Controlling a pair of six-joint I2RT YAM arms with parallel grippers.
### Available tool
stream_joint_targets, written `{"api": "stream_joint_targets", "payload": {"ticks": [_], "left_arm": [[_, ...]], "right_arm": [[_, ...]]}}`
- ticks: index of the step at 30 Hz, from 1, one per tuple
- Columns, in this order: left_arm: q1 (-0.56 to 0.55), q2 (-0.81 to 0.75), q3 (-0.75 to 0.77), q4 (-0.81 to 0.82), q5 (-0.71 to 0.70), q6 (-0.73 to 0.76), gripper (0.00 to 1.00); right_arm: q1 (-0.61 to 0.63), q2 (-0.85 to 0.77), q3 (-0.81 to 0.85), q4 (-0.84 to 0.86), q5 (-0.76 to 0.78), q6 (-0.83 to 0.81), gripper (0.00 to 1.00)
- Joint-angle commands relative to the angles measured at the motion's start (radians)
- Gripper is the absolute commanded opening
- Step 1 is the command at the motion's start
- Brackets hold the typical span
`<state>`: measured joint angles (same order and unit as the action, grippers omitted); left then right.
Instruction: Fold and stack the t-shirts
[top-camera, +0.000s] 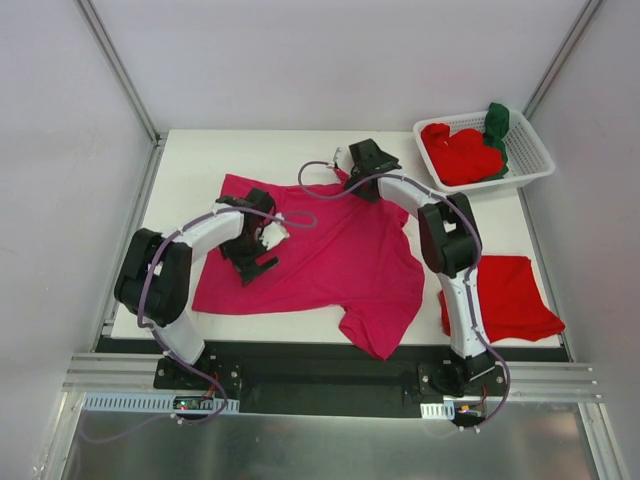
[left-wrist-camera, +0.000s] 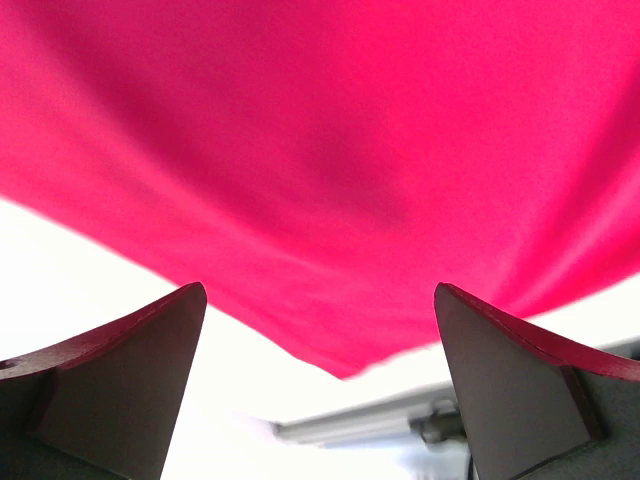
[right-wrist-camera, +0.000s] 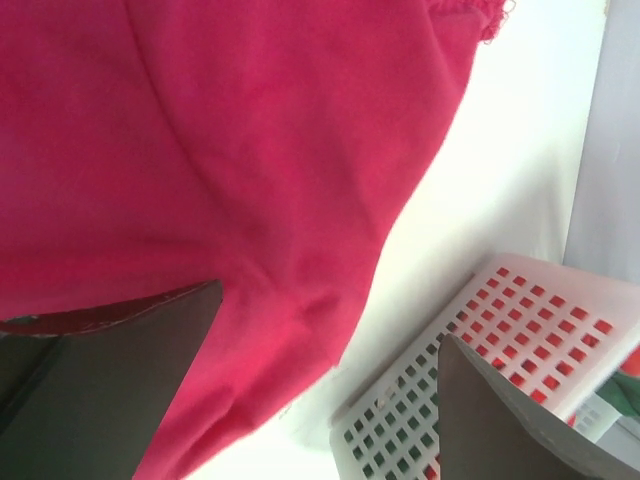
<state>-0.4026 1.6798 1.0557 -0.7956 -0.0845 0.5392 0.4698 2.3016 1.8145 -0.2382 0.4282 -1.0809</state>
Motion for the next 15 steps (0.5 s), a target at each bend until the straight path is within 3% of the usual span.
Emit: {"api": "stream_joint_targets", "payload": {"ticks": [1,7,15], "left_arm": [[0.044,0.008,0.193,0.002,-0.024,-0.009,0.99],[0.12,0.064,0.381,0.019,0.04,0.024,0.99],[0.208,0.116,0.294,0.285,0.126,0.228,0.99]], "right_arm": [[0.003,-0.117,0.052,-0.078,-0.035,0.03,0.96],[0.003,-0.145,0.1,-0.133,-0.091,0.078,0.96],[0.001,-0.234,0.055,-0.16,-0.252,0.156,0.96]]}}
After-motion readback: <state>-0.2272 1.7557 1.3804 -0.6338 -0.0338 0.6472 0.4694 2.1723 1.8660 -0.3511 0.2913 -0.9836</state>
